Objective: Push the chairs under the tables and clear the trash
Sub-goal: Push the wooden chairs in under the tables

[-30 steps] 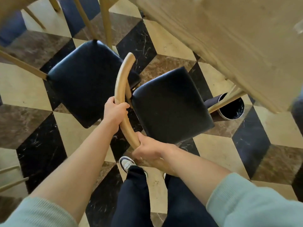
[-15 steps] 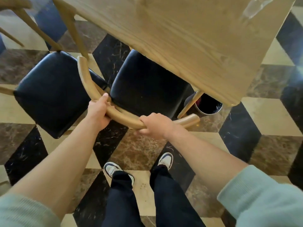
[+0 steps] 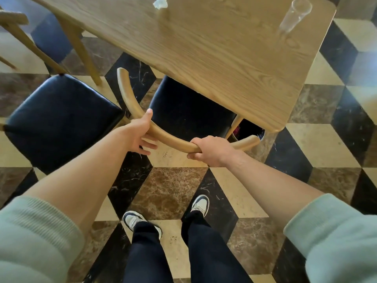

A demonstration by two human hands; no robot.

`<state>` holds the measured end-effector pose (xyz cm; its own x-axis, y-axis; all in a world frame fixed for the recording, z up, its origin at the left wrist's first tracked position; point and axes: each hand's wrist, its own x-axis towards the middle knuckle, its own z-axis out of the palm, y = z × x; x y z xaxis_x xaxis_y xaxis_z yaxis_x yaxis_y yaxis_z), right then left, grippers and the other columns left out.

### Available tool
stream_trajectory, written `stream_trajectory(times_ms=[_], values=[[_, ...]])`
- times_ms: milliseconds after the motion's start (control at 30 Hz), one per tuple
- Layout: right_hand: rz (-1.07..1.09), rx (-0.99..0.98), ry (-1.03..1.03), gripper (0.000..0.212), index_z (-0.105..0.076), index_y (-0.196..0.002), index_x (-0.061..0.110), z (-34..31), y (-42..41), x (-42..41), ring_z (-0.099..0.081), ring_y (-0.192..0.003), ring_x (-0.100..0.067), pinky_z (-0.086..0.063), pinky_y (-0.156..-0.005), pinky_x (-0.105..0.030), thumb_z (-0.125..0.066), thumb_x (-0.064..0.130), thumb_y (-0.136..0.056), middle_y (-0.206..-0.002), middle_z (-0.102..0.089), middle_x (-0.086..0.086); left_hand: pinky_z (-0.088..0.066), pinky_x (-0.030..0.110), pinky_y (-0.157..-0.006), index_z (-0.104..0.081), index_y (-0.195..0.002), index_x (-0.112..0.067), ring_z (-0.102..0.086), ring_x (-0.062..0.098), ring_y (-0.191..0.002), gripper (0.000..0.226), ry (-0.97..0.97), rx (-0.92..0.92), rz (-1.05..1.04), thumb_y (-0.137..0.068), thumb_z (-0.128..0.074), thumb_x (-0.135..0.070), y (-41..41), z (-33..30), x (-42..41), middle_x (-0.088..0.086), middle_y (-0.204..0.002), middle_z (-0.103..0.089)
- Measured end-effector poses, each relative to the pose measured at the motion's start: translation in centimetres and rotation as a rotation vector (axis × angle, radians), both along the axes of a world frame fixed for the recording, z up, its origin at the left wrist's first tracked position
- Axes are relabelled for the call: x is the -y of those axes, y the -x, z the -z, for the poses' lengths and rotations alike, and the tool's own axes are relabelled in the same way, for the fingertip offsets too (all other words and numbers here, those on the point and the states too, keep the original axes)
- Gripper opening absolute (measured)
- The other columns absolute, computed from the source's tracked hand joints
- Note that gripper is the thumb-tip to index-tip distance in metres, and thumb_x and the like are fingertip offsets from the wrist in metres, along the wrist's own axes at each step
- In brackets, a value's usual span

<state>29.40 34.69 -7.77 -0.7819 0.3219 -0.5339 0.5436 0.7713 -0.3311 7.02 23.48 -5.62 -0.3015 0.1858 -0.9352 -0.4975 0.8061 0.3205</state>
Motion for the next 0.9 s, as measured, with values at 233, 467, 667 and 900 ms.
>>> stream_trajectory(times_ms=[233,467,667,900], values=[[0.235,-0.106,0.085,0.061,-0.047,-0.144,0.025,-3.1,4.5,4.0,-0.06,-0.104,-0.014,-0.055,-0.089,-0.036,-0.071,0.037,-0.09,-0.121,-0.06,0.003,-0.045,0.062,-0.103,-0.036,-0.151,-0.015,-0.067,0.038,-0.106,0.089,-0.066,-0.085,0.303,-0.09,-0.027,-0.08,0.9,-2.3,4.3,0.018,-0.123,-0.067],[0.291,-0.266,-0.018,0.029,-0.063,-0.12,0.019,-6.0,17.7,12.0,-0.059,-0.105,-0.019,-0.052,-0.09,-0.036,-0.062,0.03,-0.092,-0.114,-0.058,-0.001,-0.046,0.055,-0.1,-0.041,-0.147,-0.01,-0.065,0.035,-0.112,0.083,-0.027,-0.165,0.269,-0.095,-0.031,-0.073,12.4,-4.8,17.5,0.017,-0.128,-0.067],[0.121,-0.237,0.079,0.025,-0.065,-0.12,0.019,-7.9,32.2,21.7,-0.06,-0.104,-0.019,-0.055,-0.092,-0.038,-0.062,0.028,-0.096,-0.116,-0.061,-0.001,-0.045,0.056,-0.105,-0.048,-0.137,-0.007,-0.061,0.038,-0.12,0.069,0.043,-0.358,0.013,-0.098,-0.041,-0.063,25.9,-7.7,29.7,0.017,-0.132,-0.065],[0.034,-0.26,0.153,0.024,-0.065,-0.12,0.018,-7.2,44.5,25.6,-0.061,-0.1,-0.019,-0.05,-0.085,-0.029,-0.06,0.026,-0.098,-0.106,-0.059,0.004,-0.051,0.053,-0.099,-0.045,-0.146,-0.016,-0.058,0.033,-0.115,0.059,0.057,-0.585,0.023,-0.101,-0.041,-0.053,36.9,-8.6,32.1,0.014,-0.131,-0.059]])
